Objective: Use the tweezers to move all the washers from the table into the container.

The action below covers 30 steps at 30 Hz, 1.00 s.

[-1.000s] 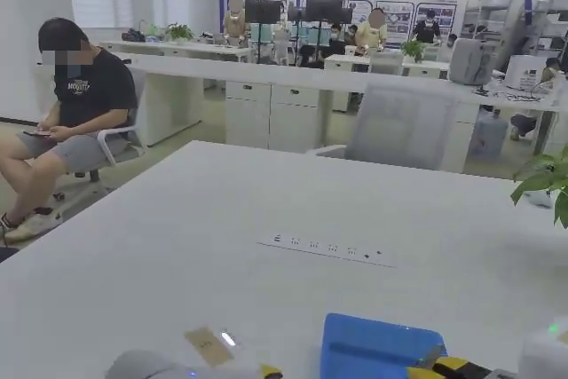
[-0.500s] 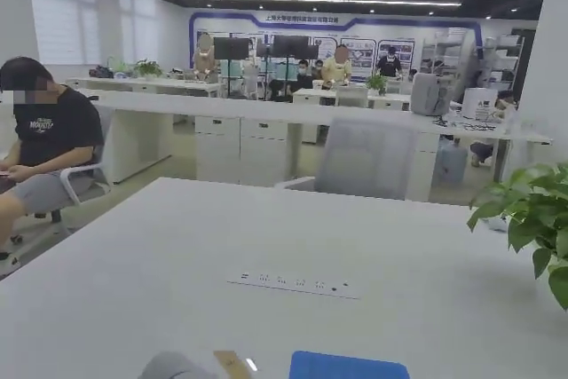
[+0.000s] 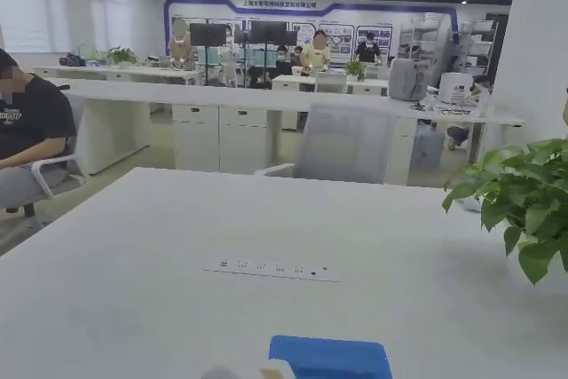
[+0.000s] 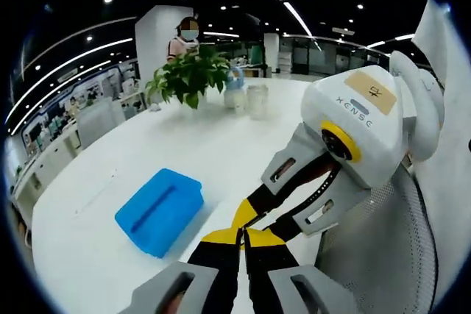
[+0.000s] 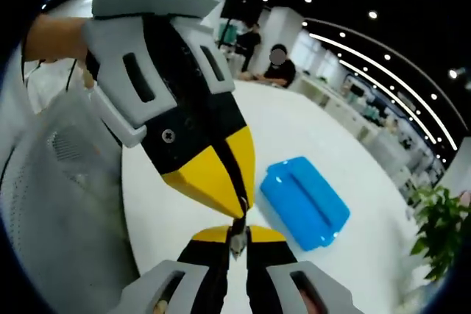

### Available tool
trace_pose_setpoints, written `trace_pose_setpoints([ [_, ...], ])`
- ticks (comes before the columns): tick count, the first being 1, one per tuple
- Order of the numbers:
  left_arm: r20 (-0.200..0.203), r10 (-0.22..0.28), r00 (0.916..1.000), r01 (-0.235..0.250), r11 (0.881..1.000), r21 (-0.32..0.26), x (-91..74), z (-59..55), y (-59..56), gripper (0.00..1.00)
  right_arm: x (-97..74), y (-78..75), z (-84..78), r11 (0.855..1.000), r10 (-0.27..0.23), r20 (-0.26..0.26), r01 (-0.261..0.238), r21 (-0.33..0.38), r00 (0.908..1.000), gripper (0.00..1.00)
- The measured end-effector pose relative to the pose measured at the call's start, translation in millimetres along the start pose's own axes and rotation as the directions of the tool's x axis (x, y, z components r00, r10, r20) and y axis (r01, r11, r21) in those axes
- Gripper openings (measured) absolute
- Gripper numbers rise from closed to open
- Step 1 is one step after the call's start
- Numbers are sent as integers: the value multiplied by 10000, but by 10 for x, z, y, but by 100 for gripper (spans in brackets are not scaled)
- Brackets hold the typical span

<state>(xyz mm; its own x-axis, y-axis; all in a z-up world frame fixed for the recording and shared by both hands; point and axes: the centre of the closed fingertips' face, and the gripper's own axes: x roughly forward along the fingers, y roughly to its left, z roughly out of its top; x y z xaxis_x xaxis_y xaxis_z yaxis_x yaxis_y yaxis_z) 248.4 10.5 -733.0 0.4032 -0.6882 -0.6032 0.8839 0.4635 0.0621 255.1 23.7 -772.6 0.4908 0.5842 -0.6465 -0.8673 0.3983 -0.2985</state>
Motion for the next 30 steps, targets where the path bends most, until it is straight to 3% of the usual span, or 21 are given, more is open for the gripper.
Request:
trace_pose_setpoints([
  [2,-10,-153,9999,153,9998,158,35,-17,-8,0,14,-7,-29,10000,16,-67,-16,-25,10000,4],
  [4,-38,-227,9997,229,9968,761,70,-40,14,0,37,-17,-65,10000,8,-88,-8,-19,10000,4],
  [7,-84,-499,9987,505,9941,963,128,-101,24,0,82,-31,-158,9995,-14,-174,20,328,9998,4],
  [10,-499,-1029,9934,1073,9897,948,199,-271,39,0,133,-8,-254,9974,72,-267,-53,716,9996,5],
  [12,-815,-1024,9914,1120,9859,1245,229,-403,73,0,155,16,-323,9969,95,-430,-62,781,9990,8],
  [15,-767,-1221,9895,1296,9863,1018,220,-461,111,0,112,37,-364,9928,214,-391,-166,1188,9990,12],
  [19,-1261,-1415,9819,1574,9794,1262,250,-621,147,0,5,27,-385,9659,299,-166,-247,2577,9994,26],
  [24,-2157,-1407,9663,1748,9734,1480,357,-906,202,0,-180,-72,-411,9244,-190,131,126,3811,9997,30],
  [27,-2515,-1381,9580,1785,9731,1456,432,-1028,233,0,-222,-71,-392,8630,-62,666,-283,5044,9978,35],
  [28,-2618,-1382,9552,1824,9713,1529,448,-1056,241,0,-223,-97,-408,8577,-124,619,-212,5137,9980,35],
  [30,-3032,-1468,9415,2014,9668,1575,479,-1147,251,0,-227,-145,-442,8648,-311,503,16,5021,9982,34],
])
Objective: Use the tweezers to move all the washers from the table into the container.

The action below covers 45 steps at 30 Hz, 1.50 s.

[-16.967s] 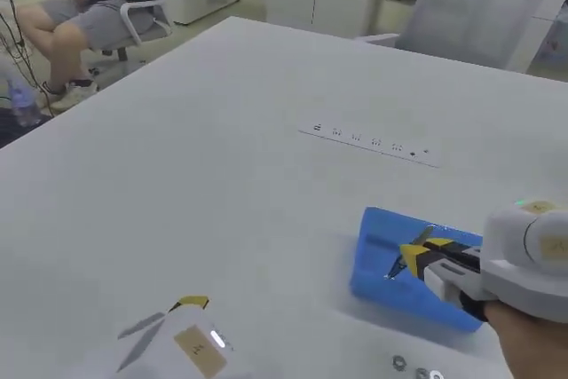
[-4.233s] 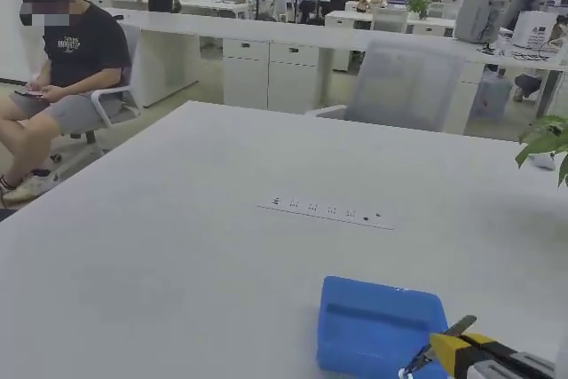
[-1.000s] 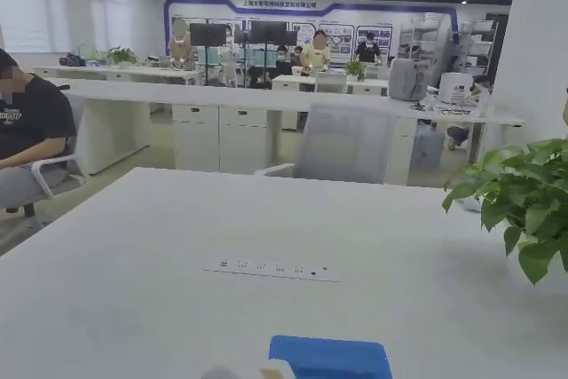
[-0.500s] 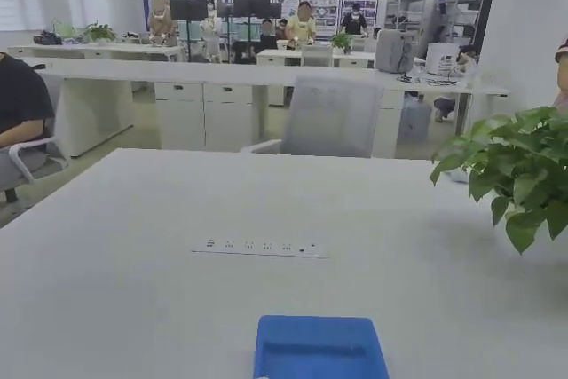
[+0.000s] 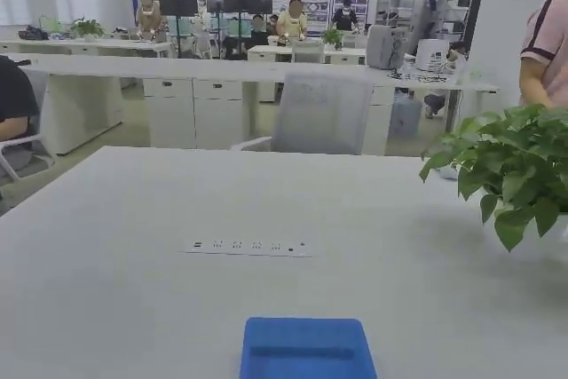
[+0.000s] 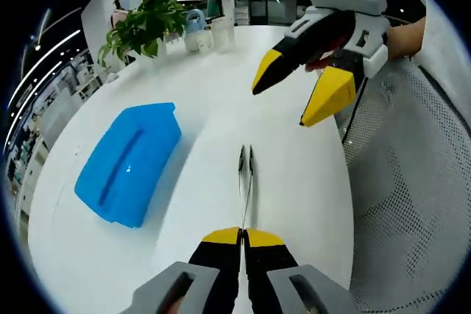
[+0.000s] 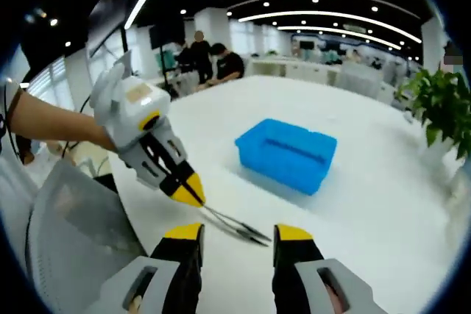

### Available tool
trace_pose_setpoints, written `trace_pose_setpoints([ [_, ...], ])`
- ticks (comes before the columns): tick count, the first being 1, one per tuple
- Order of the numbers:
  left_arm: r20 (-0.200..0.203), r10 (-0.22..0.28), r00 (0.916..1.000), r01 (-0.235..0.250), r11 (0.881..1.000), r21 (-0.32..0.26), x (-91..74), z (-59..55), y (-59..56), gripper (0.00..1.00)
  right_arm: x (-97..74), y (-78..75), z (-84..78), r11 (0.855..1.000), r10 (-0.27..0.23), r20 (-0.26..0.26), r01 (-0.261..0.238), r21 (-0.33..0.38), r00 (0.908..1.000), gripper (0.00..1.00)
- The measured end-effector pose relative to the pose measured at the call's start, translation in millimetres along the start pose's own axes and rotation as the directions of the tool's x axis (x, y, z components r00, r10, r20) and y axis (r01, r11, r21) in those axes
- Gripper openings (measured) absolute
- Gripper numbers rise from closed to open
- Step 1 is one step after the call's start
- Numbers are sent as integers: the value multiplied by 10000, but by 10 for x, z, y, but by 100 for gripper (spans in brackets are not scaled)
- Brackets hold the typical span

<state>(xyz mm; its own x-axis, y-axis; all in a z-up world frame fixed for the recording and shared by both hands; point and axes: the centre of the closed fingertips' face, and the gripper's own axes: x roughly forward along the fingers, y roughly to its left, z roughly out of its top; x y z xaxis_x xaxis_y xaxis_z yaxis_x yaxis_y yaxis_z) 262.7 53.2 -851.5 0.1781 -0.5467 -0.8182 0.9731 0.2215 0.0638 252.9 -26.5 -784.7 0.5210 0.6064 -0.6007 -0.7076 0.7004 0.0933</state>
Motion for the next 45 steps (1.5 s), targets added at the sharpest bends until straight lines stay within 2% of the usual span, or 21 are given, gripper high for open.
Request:
trace_pose_setpoints([
  [6,-485,-171,9987,175,9998,73,93,-106,22,0,-22,-20,15,9991,-83,155,76,409,9998,35],
  [7,-247,-173,9995,178,9996,205,110,-59,36,0,-23,-23,10,9992,-102,131,97,396,9999,35],
  [9,-563,-253,9981,249,9997,-71,110,-73,55,0,-20,-25,4,9992,-125,100,121,370,9999,35],
  [11,-668,-258,9974,269,9995,154,98,-74,56,0,-19,-12,17,9994,-102,138,97,344,9999,35],
  [17,-1022,-342,9942,336,9994,-82,101,-77,57,1,-76,-28,82,9992,-213,349,201,352,9992,36],
  [19,-1097,179,9938,-243,9981,-573,80,-95,108,10,-126,-53,117,9985,-311,533,287,464,9981,37],
  [20,-1110,180,9937,-243,9981,-560,74,-99,105,16,-147,-64,127,9980,-358,596,326,542,9976,37],
  [22,-1189,718,9903,-854,9899,-1132,18,-136,147,32,-193,-89,141,9964,-448,749,391,757,9962,39],
  [23,-938,968,9909,-1102,9825,-1502,-20,-116,164,36,-214,-106,144,9953,-529,793,461,852,9954,41],
  [25,-695,1280,9893,-1413,9592,-2449,-114,-100,168,49,-244,-131,153,9939,-636,892,550,952,9940,42],
  [27,-351,1852,9821,-1870,9341,-3040,-240,-59,206,59,-270,-154,170,9919,-704,1009,590,1121,9924,43],
  [28,-283,1977,9798,-1964,9283,-3157,-268,-50,214,63,-278,-158,177,9913,-715,1055,590,1177,9918,45],
  [30,120,2374,9713,-2131,8918,-3991,-438,10,199,69,-296,-166,192,9905,-767,1141,626,1226,9905,47],
  [33,334,2688,9626,-2214,8517,-4749,-616,31,153,73,-324,-184,206,9893,-890,1240,733,1265,9883,49],
  [35,562,3162,9470,-2458,8263,-5068,-724,55,158,77,-340,-188,220,9880,-910,1337,727,1361,9868,52],
  [36,575,3360,9401,-2540,8029,-5393,-799,44,130,80,-354,-192,227,9875,-928,1382,735,1392,9860,54],
  [38,690,3773,9235,-2728,7726,-5733,-895,33,119,87,-374,-201,238,9873,-1001,1446,803,1369,9844,58],
  [40,687,3956,9159,-2718,7369,-6189,-993,-16,62,91,-402,-219,240,9864,-1084,1477,878,1389,9831,66],
  [41,681,4214,9043,-2822,7098,-6454,-1053,-40,59,92,-418,-226,237,9858,-1121,1500,909,1412,9823,66],
  [43,677,4614,8846,-3008,6755,-6732,-1157,-70,42,97,-455,-237,240,9838,-1192,1659,940,1526,9789,66],
  [45,612,4903,8694,-3215,6554,-6834,-1246,-110,22,99,-477,-243,225,9815,-1236,1694,953,1661,9778,69],
])
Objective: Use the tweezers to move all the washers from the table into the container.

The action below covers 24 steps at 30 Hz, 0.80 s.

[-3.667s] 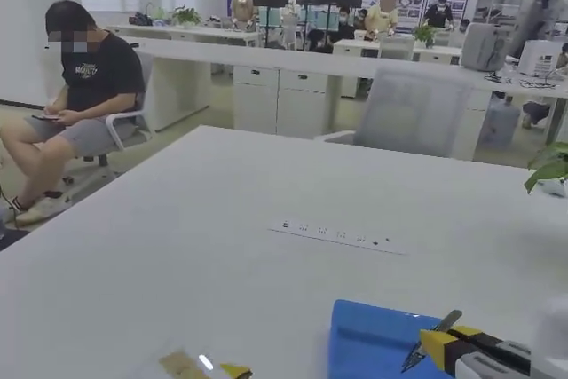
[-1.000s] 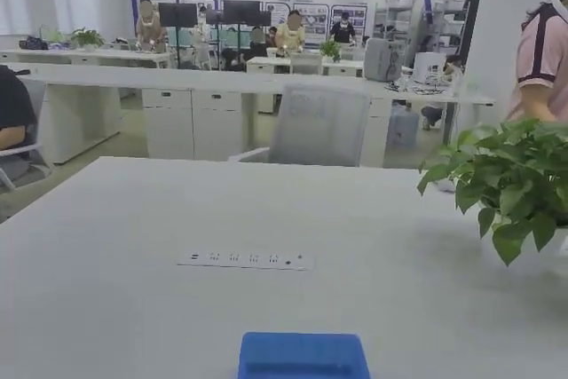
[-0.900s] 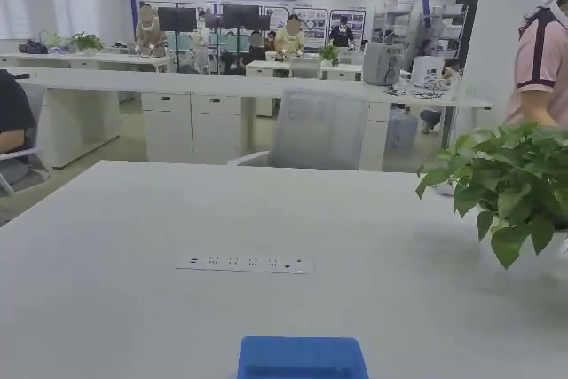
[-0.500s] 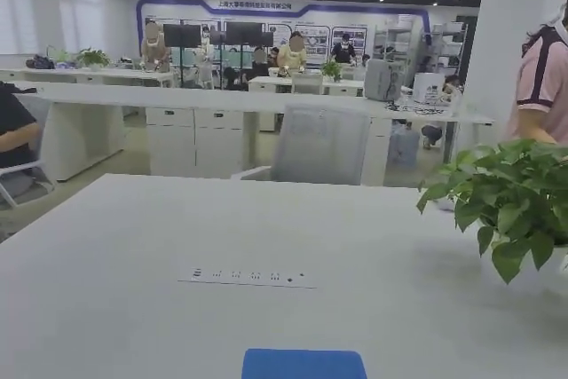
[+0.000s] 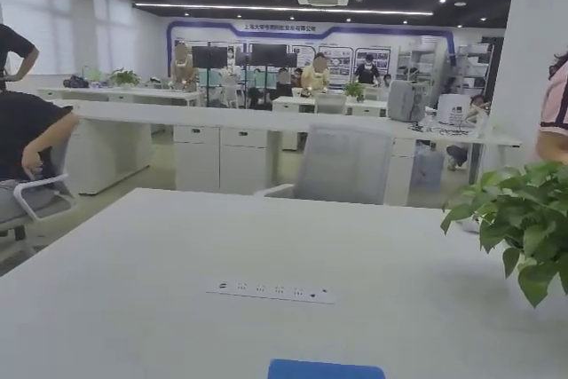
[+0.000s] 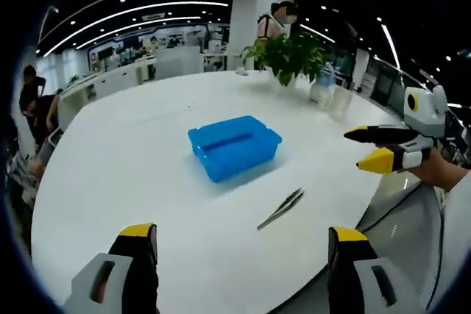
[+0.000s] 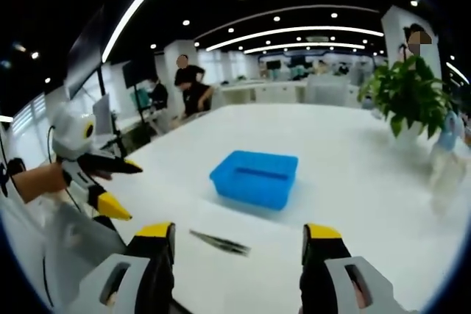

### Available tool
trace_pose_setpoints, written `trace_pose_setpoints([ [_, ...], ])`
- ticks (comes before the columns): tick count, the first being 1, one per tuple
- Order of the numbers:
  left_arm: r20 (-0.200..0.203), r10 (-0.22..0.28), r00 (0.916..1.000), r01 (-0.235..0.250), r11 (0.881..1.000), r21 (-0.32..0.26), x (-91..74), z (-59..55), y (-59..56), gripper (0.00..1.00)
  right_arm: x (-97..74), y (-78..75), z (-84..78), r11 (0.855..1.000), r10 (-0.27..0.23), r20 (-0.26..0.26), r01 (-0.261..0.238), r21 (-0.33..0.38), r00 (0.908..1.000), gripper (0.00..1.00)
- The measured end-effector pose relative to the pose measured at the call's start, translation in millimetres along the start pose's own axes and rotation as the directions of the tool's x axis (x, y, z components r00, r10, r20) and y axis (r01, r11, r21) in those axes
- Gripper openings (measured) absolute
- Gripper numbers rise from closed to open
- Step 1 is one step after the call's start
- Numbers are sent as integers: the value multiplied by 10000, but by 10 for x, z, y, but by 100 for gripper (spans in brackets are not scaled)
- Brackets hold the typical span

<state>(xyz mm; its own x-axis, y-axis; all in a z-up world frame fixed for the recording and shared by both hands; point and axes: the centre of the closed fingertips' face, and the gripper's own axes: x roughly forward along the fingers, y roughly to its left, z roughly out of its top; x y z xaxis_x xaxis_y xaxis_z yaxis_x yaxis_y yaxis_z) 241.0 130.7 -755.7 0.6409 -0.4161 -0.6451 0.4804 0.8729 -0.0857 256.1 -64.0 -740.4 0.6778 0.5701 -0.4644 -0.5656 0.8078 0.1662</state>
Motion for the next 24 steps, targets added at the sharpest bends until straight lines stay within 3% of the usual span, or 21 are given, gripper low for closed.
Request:
trace_pose_setpoints([
  [7,398,658,9970,-638,9967,-508,-219,-33,118,99,-41,-19,22,9996,-163,214,158,225,9996,76],
  [13,429,1194,9919,-1175,9920,-457,-322,-82,197,99,-50,-30,-3,9992,-240,172,235,324,9996,76],
  [24,592,1592,9855,-1552,9857,-662,-391,-120,253,99,-74,-78,5,9968,-569,216,555,580,9981,82],
])
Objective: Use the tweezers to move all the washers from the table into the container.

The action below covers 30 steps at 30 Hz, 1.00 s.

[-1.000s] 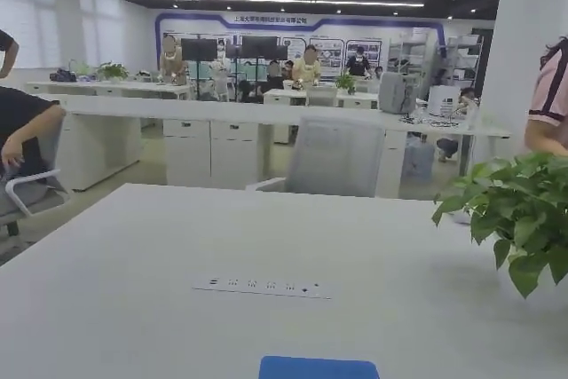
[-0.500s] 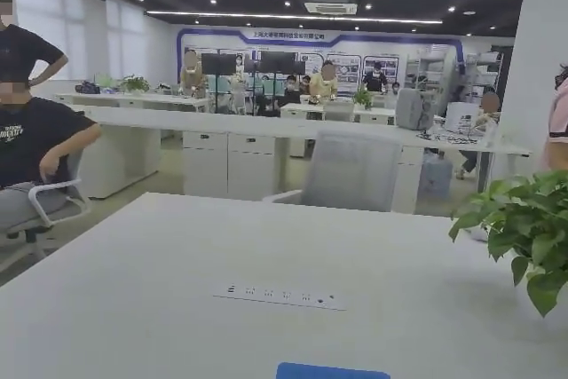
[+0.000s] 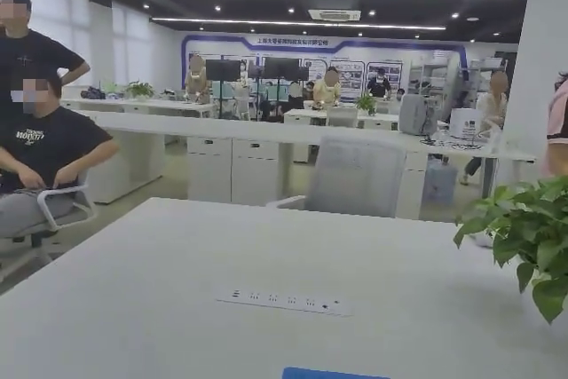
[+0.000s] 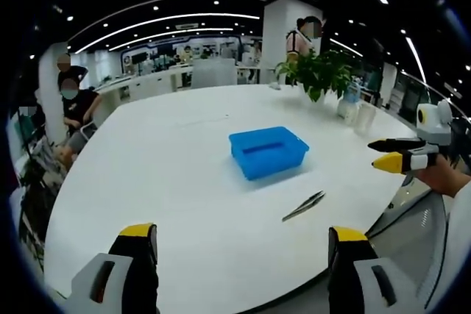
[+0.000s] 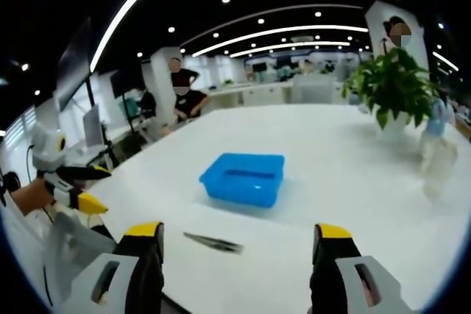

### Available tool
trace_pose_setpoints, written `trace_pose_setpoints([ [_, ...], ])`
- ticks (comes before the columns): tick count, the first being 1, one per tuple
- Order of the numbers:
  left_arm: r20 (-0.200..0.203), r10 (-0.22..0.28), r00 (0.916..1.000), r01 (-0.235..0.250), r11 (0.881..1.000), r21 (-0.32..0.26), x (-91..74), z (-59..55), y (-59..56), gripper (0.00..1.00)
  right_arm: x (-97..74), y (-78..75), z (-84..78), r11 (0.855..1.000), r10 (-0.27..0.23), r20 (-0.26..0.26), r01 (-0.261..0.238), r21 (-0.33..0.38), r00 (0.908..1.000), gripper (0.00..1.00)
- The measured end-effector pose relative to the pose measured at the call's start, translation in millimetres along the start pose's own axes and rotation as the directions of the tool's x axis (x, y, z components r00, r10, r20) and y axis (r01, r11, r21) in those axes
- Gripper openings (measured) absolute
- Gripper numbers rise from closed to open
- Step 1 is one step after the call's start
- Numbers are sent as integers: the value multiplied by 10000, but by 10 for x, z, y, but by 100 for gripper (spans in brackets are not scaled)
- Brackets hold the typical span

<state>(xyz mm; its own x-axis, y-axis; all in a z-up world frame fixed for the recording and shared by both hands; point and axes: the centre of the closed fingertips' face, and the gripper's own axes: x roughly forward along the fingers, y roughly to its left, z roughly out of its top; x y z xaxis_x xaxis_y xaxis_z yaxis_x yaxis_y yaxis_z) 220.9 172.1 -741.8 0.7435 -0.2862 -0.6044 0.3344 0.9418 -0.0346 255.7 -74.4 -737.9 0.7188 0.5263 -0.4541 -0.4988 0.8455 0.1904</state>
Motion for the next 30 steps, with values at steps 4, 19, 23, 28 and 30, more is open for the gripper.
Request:
trace_pose_setpoints([
  [4,57,108,9999,-107,9999,-18,-17,12,21,99,0,-37,-10,9998,-204,-51,204,22,9998,86],
  [19,275,384,9989,-380,9992,-148,-51,37,68,99,11,-93,-52,9980,-594,-291,588,-218,9978,93],
  [23,272,335,9991,-329,9993,-196,-54,29,64,99,12,-90,-65,9981,-583,-343,575,-233,9977,93],
  [28,191,335,9993,-333,9994,-122,-55,1,47,99,14,-98,-72,9981,-569,-365,560,-241,9977,92],
  [30,175,336,9993,-334,9993,-146,-55,-4,45,99,16,-99,-80,9983,-548,-398,539,-240,9977,92],
])
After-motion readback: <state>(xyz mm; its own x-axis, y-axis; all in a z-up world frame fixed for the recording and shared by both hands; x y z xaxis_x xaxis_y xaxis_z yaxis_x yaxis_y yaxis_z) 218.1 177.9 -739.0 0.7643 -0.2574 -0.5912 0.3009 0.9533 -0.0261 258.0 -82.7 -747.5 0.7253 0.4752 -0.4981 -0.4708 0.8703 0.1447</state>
